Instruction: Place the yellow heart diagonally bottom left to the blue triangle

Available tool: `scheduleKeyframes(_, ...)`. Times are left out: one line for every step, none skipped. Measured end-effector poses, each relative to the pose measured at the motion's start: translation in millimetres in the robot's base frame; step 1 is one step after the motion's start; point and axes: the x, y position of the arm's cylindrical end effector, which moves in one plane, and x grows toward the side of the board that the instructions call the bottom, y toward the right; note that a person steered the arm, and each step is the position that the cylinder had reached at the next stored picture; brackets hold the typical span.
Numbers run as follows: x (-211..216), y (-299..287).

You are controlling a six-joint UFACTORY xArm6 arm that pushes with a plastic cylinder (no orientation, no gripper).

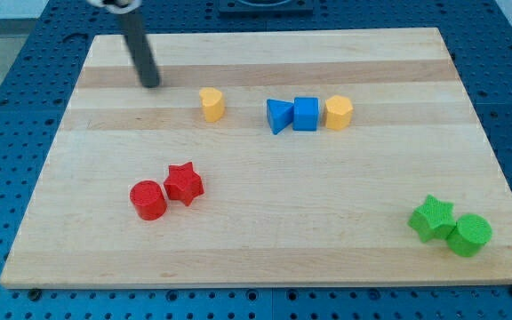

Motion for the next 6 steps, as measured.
scheduleKeyframes(18, 37)
scheduleKeyframes(49, 71)
scheduleKeyframes(78, 91)
scheduleKeyframes(108, 92)
scheduleKeyframes(134, 92)
scheduleKeyframes(140, 77)
